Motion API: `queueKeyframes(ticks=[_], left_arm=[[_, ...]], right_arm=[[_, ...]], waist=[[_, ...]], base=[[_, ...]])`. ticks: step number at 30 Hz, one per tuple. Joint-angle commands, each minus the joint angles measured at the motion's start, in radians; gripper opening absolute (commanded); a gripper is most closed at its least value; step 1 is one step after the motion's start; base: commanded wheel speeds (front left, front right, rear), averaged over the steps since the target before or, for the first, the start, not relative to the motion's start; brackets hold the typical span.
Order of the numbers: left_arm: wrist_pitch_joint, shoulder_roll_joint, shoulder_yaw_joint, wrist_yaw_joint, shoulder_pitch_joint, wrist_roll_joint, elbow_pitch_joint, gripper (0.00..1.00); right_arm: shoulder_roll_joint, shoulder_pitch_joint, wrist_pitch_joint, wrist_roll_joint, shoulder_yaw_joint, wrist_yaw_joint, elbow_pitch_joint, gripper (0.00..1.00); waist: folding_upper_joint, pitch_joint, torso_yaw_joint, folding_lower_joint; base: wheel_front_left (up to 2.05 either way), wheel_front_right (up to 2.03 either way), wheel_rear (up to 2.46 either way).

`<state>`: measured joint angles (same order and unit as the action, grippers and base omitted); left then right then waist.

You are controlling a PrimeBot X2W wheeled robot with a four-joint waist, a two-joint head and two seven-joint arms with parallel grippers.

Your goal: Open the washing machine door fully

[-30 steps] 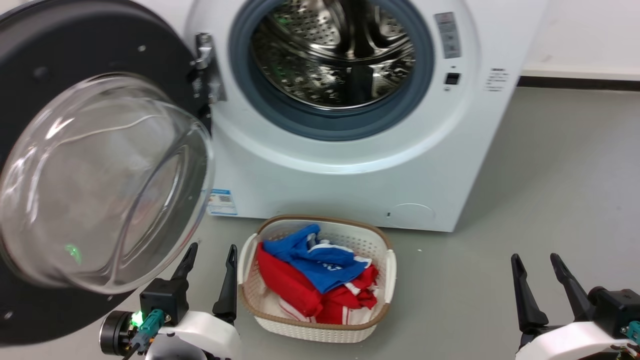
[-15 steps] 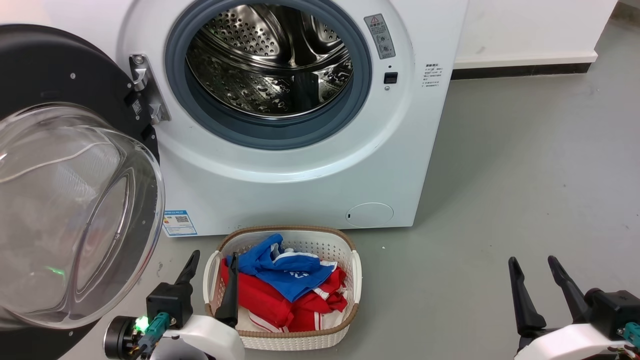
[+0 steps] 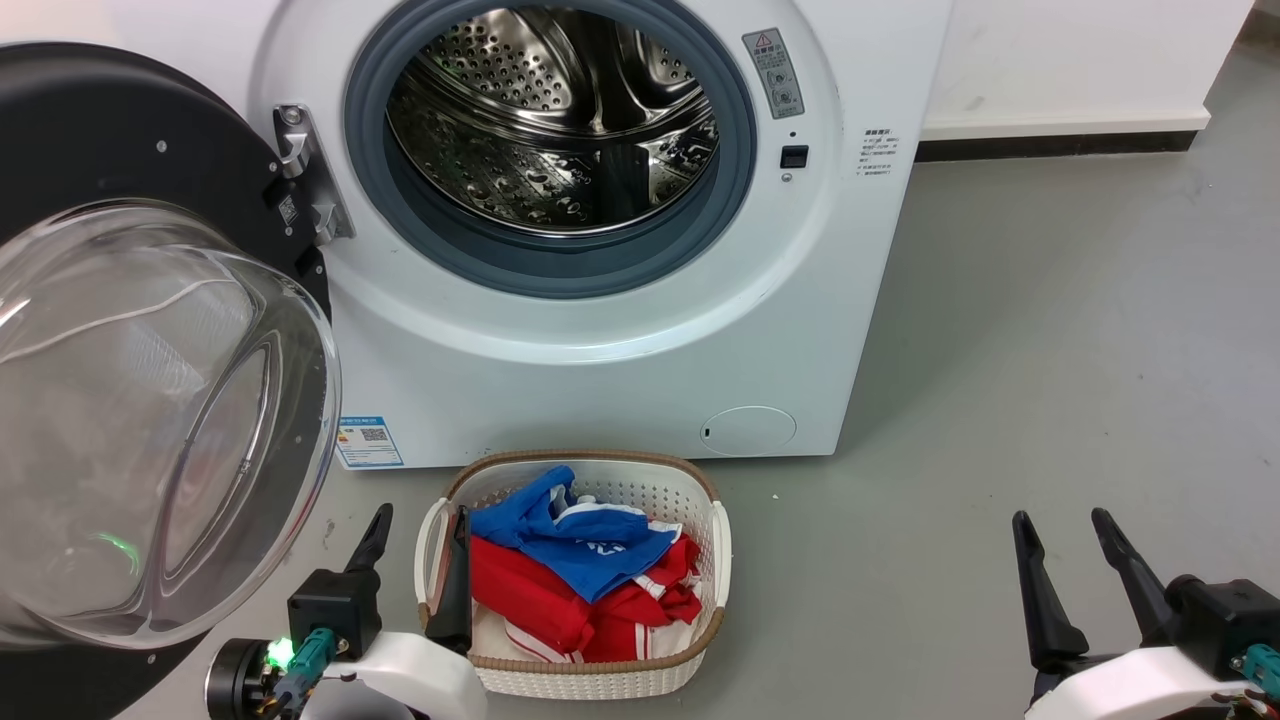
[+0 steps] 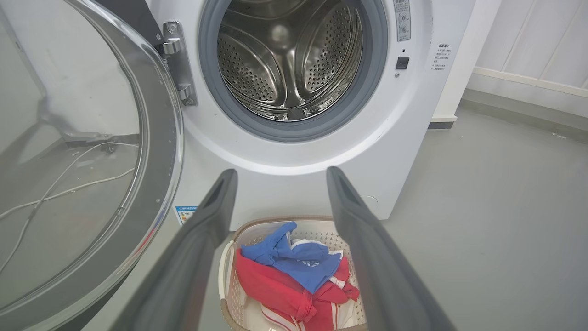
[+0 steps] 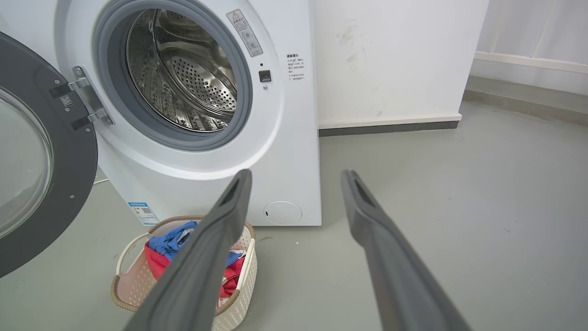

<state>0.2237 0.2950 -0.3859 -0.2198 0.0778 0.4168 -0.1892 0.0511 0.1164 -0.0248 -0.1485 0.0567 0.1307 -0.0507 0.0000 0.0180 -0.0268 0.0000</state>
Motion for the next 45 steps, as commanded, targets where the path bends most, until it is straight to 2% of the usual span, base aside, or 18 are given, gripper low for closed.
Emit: queueKeyframes(ticks=[1, 9, 10, 12, 26, 45], left_arm=[[0.004, 0.000, 0.001, -0.001, -0.003, 0.000, -0.002, 1.00], [0.009, 0.000, -0.001, -0.006, -0.005, 0.007, -0.001, 1.00], [0.004, 0.000, -0.001, -0.001, -0.002, 0.003, -0.003, 0.00], [0.001, -0.006, -0.003, 0.001, -0.013, 0.007, -0.015, 0.00], [-0.057, -0.045, 0.085, 0.066, -0.003, 0.236, -0.022, 0.00], [-0.123, -0.091, 0.185, 0.140, 0.010, 0.488, -0.034, 0.00]], right_arm=[[-0.001, -0.001, -0.003, 0.002, -0.001, 0.000, -0.003, 1.00], [-0.001, -0.004, -0.009, 0.003, 0.002, 0.000, 0.004, 1.00], [0.000, 0.000, -0.002, 0.000, 0.001, 0.000, 0.007, 0.00], [0.000, 0.005, 0.000, -0.004, 0.000, 0.000, 0.025, 0.00], [0.003, -0.039, 0.022, -0.282, 0.007, 0.000, 0.074, 0.00], [0.006, -0.090, 0.049, -0.588, 0.016, 0.000, 0.130, 0.00]], waist=[[0.0000, 0.000, 0.000, 0.0000], [0.0000, 0.001, 0.003, 0.0000], [0.0000, 0.001, 0.004, 0.0000], [0.0000, 0.001, 0.004, 0.0000], [0.0000, -0.002, 0.006, 0.0000], [0.0000, -0.005, 0.010, 0.0000]], base=[[0.00, 0.00, 0.00], [0.00, 0.00, 0.00], [0.00, 0.00, 0.00], [0.00, 0.00, 0.00], [0.00, 0.00, 0.00], [0.00, 0.00, 0.00]])
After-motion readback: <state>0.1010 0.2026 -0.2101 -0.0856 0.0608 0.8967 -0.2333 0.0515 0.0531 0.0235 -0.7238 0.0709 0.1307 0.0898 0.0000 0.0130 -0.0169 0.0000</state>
